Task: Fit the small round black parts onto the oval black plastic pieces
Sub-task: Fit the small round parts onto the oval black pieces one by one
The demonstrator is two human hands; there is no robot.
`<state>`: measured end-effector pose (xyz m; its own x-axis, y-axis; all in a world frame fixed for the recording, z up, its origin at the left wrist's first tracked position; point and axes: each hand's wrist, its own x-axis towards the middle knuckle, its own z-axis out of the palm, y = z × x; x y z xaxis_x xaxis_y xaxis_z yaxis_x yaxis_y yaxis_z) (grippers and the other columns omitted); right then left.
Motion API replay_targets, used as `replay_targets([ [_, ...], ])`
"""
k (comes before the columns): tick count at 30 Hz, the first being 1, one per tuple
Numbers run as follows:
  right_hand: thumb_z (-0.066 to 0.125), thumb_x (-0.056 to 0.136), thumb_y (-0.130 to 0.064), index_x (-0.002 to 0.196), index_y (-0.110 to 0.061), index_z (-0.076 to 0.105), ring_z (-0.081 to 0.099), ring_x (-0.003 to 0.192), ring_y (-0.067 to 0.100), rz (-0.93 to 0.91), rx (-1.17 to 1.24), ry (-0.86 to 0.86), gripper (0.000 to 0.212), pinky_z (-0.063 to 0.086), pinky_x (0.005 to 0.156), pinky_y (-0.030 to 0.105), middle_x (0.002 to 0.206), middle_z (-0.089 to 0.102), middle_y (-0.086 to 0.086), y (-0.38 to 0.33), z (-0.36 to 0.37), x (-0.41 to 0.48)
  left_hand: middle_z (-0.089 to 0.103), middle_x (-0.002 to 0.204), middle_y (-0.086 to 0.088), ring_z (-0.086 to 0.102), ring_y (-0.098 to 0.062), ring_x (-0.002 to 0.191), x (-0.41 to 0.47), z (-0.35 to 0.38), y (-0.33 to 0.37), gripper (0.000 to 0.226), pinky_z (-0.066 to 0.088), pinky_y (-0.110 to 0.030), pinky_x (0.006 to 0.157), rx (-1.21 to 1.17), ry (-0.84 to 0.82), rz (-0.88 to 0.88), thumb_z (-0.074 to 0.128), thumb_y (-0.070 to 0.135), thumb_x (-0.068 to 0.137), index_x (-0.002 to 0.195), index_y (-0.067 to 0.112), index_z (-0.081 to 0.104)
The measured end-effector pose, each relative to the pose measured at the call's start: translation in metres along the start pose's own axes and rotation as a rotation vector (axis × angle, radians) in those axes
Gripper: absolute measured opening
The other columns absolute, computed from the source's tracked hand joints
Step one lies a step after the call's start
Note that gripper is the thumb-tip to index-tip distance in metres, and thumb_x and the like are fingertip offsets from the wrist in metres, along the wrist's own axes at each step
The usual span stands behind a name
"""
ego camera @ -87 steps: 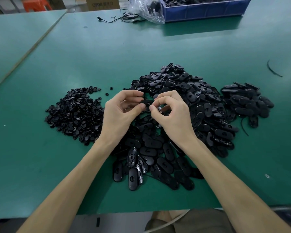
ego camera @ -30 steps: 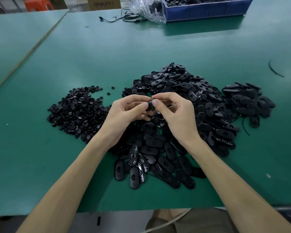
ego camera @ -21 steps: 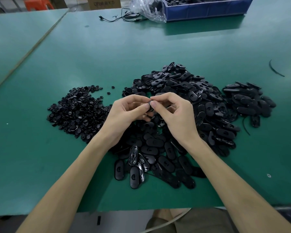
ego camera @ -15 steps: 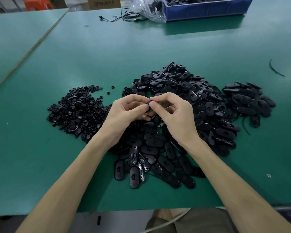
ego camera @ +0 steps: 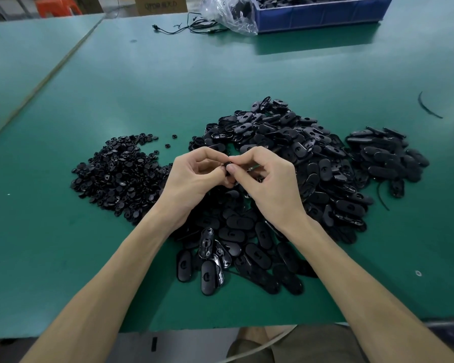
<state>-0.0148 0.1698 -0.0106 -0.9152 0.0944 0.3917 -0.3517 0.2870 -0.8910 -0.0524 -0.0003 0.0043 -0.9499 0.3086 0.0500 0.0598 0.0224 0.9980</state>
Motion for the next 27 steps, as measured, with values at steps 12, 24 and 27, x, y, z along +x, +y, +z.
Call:
replay_targets([
  [12,0.075,0.097,-0.014,0.100,-0.017,0.076,0.076,0.087,0.020,0.078,0.066,0.053,0.005,0.062,0.078,0.047,0.091,0.077,-0.001,0.0001,-0.0023,0.0013,0.076,0.100,-0.022,0.073,-0.026,0.091,0.0005,-0.0057,0.0001,0.021,0.060,-0.032,0.086,-0.183,-0.086,-0.027,0.072,0.003,0.092,0.113,-0.001,0.073],
  [24,0.075,0.097,-0.014,0.103,-0.016,0.075,0.074,0.087,0.016,0.102,0.031,0.032,0.007,0.062,0.080,0.043,0.093,0.075,-0.004,-0.0039,-0.0019,0.0019,0.076,0.097,-0.021,0.074,-0.026,0.086,0.0008,-0.0034,-0.0004,0.020,0.060,-0.031,0.082,-0.123,-0.046,0.007,0.074,0.006,0.091,0.110,0.001,0.074],
  [27,0.077,0.095,-0.020,0.110,-0.019,0.074,0.071,0.094,0.013,0.120,0.006,0.010,0.015,0.060,0.085,0.041,0.098,0.073,-0.007,-0.0045,-0.0022,0.0033,0.077,0.100,-0.019,0.075,-0.024,0.087,0.0003,-0.0027,0.0008,0.025,0.060,-0.031,0.082,-0.108,-0.017,0.024,0.075,0.008,0.092,0.115,0.000,0.070],
])
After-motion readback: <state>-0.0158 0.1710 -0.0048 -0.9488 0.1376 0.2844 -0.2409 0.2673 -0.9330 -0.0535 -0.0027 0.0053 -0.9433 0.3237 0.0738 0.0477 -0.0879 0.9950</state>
